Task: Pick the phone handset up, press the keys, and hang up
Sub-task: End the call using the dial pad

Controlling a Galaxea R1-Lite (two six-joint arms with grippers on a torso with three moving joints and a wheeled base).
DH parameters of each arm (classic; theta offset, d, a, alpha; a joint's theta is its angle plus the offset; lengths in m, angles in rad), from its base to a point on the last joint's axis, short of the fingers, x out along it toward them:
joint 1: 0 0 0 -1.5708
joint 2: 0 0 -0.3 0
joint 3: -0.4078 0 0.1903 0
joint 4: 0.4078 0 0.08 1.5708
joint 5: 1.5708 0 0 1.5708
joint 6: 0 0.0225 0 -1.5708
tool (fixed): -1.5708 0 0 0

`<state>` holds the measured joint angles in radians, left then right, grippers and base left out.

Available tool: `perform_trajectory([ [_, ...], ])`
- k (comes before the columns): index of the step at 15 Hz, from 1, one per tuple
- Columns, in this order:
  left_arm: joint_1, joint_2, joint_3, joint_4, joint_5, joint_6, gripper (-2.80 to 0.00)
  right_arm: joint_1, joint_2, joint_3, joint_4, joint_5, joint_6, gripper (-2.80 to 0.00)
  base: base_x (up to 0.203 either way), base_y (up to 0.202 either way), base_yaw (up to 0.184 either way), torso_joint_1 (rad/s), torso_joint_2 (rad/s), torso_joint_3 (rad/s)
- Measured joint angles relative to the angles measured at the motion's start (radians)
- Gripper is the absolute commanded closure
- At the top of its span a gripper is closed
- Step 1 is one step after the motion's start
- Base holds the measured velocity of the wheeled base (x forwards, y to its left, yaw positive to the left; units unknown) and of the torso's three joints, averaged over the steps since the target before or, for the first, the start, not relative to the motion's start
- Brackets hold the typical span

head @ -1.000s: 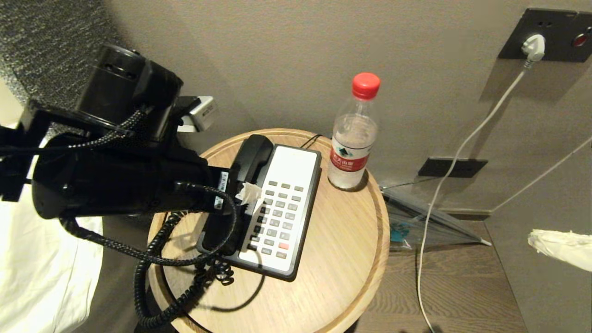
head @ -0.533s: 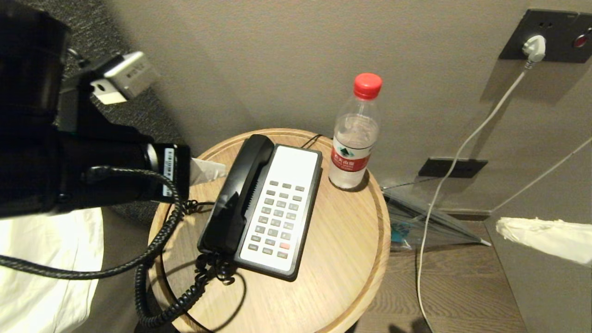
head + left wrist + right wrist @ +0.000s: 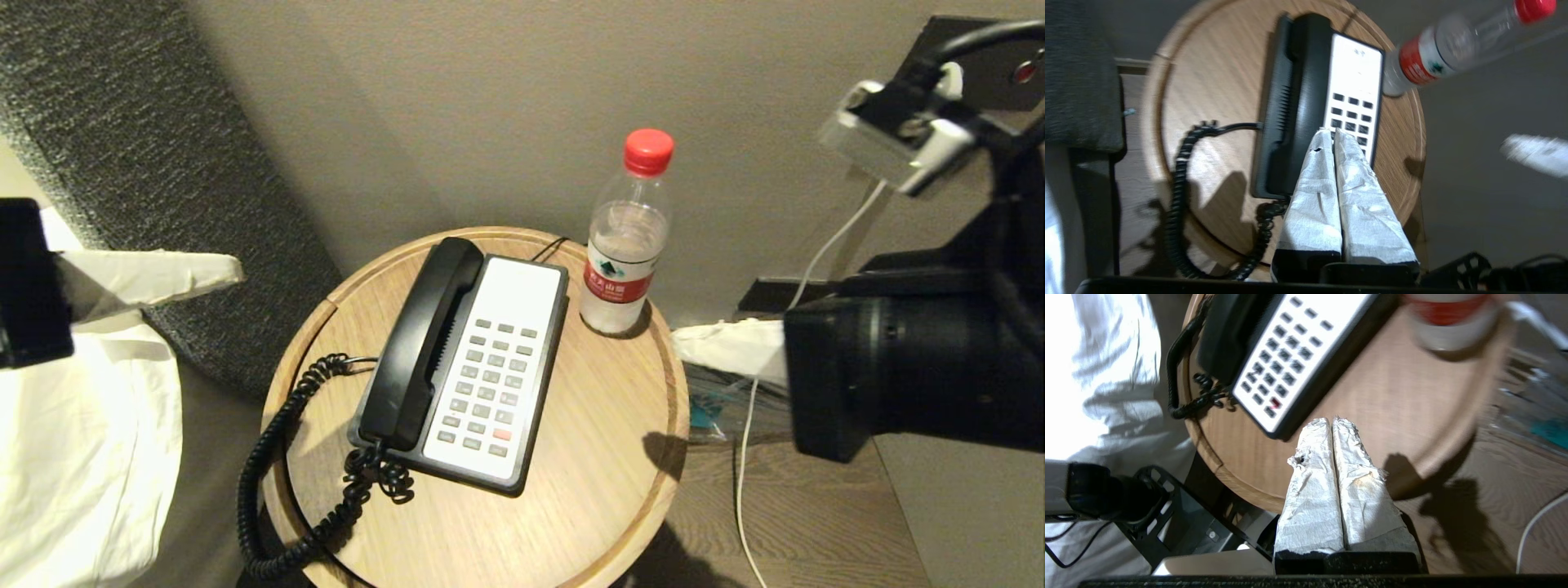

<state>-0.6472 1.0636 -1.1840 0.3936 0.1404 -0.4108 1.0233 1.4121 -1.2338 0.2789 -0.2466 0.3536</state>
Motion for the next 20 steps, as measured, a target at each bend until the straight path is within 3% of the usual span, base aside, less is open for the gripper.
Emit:
perform_trajectory([
  [6,0.042,-0.089,0.007,-0.010,-0.022,-0.028,0.00,0.048,0.185,-0.044,-0.001,0.006,0.008,0.00,0.000,0.000,0.000,0.000,0.00,0.000],
  [20,0.106,-0.264,0.069,-0.004,-0.041,-0.085,0.00,0.095,0.345,-0.048,-0.064,0.009,0.013,0.00,0.000,0.000,0.000,0.000,0.00,0.000],
])
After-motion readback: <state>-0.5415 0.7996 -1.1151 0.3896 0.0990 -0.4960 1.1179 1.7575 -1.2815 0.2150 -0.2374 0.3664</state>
